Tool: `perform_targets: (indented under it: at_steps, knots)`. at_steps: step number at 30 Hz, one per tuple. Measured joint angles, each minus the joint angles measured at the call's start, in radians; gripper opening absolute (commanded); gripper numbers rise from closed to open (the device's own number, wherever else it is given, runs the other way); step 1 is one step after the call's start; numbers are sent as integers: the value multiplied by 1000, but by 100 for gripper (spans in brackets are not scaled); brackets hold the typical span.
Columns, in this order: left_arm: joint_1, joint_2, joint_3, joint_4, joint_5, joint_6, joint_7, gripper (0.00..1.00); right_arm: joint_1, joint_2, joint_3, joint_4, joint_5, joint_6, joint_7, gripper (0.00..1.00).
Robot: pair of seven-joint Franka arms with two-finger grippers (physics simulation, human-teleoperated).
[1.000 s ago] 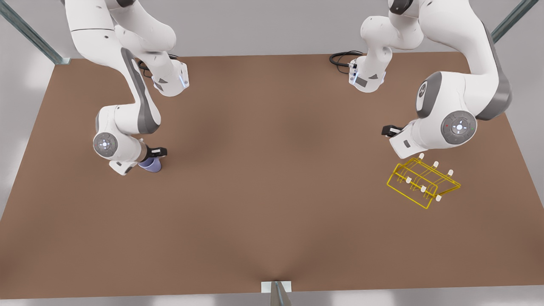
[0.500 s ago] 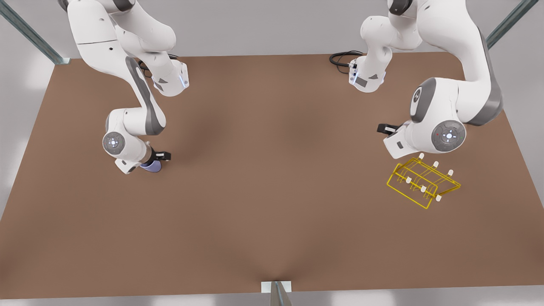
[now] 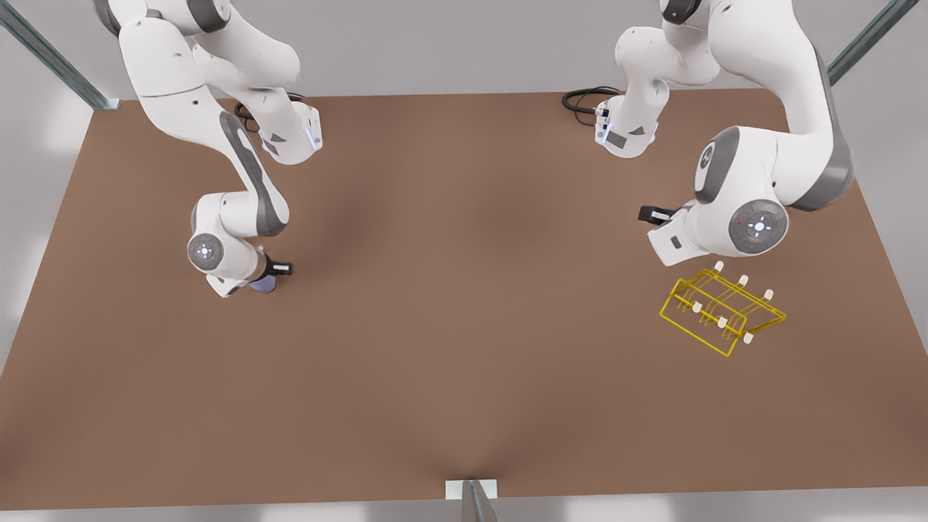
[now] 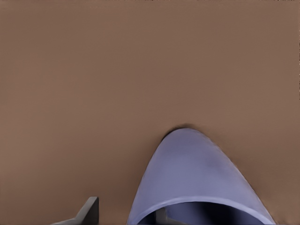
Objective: Place the cup on the cup holder
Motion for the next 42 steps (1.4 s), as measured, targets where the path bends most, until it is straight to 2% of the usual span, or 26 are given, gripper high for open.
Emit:
perform_targets:
  at_steps: [10,16,18,22,25,32,39,42]
  knots:
    - [-3,0,0,1,1,-4,-2,100,-8,-2,-2,12,6,26,2,21]
    - [-2,-2,1,3,2,-4,-3,100,6,-34,7,100,80,-39,8,21]
    - [-3,-1,1,3,2,-4,-3,100,1,-40,45,131,122,-65,8,21]
    - [-3,-1,0,4,2,-4,-3,100,14,11,176,269,361,-95,11,21]
    - [-3,-1,0,4,2,-4,-4,100,103,135,220,423,565,-82,11,21]
    - [-2,1,0,4,3,-4,-4,100,395,614,271,951,867,70,-12,21]
    - [-3,7,0,3,5,-4,-5,100,617,883,313,1321,1034,264,-28,21]
    - [-3,8,0,3,5,-4,-5,100,659,954,353,1369,1053,343,-32,21]
